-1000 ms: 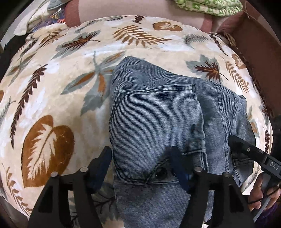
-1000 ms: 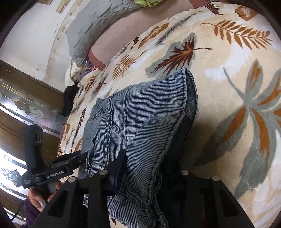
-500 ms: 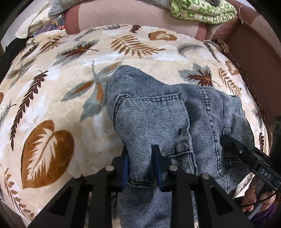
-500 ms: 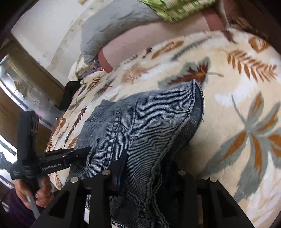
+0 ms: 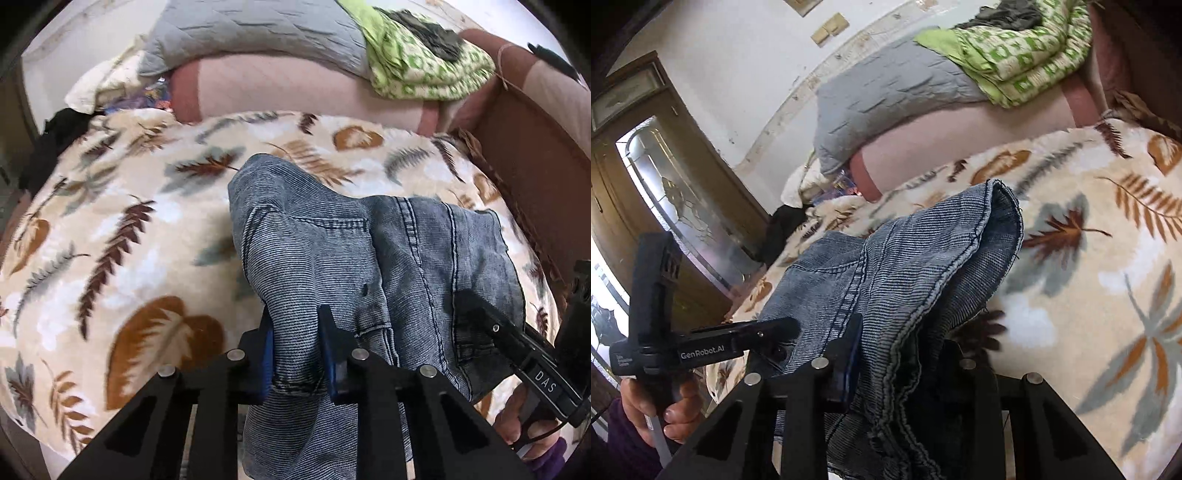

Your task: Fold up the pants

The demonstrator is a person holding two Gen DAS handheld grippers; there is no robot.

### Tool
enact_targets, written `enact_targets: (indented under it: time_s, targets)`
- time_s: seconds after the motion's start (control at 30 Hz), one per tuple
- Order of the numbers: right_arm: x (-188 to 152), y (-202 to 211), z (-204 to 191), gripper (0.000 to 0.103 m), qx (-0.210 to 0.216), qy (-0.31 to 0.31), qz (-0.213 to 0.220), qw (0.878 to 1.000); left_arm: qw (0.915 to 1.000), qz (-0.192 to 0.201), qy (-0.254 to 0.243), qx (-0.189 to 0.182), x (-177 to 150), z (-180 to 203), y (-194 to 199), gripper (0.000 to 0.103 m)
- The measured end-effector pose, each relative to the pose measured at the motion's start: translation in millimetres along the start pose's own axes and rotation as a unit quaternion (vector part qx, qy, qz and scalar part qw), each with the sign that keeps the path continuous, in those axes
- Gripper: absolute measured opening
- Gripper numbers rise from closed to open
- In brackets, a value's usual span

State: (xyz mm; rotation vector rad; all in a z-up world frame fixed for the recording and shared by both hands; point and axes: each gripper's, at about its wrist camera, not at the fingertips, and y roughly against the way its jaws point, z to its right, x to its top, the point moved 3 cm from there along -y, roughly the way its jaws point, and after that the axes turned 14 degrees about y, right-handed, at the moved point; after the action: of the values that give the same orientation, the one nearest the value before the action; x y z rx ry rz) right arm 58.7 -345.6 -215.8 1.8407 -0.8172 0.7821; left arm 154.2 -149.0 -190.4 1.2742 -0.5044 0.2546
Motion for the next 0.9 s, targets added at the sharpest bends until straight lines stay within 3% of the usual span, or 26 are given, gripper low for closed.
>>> enact_targets:
  time_s: [0.2,0.3,0.33,0.4,0.63,0.77,0.9]
  targets:
    - [4,-38,-5,0.033,-0.019,0.001,-0.026,0.999,0.9990,0.007,-0.001,0.044,8,-18,-19,0.023]
    - [-6,-72,2,0.034,-0.044,0.003,-0.096,0.994,0.9958,-0.018,0.000,0.089,1,-29,-50,0.029]
    - [-13,-85,8,0.038,-0.070,0.005,-0.128,0.989,0.9942,-0.026,0.000,0.104,-2,-32,-60,0.032]
    - [-18,-92,14,0.048,-0.078,0.000,-0.147,0.986,0.9918,-0.029,-0.006,0.124,-9,-36,-74,0.042]
    - [-17,-76,17,0.061,-0.096,-0.004,-0.141,0.985,0.9845,0.021,-0.058,0.164,-14,-20,-51,0.047]
    - [-14,-50,12,0.062,-0.119,0.014,-0.115,0.986,0.9791,0.081,-0.069,0.173,-15,-12,-10,0.068]
    - [-12,-14,-2,0.062,-0.143,0.052,-0.063,0.986,0.9710,0.147,-0.076,0.173,-17,-4,39,0.070]
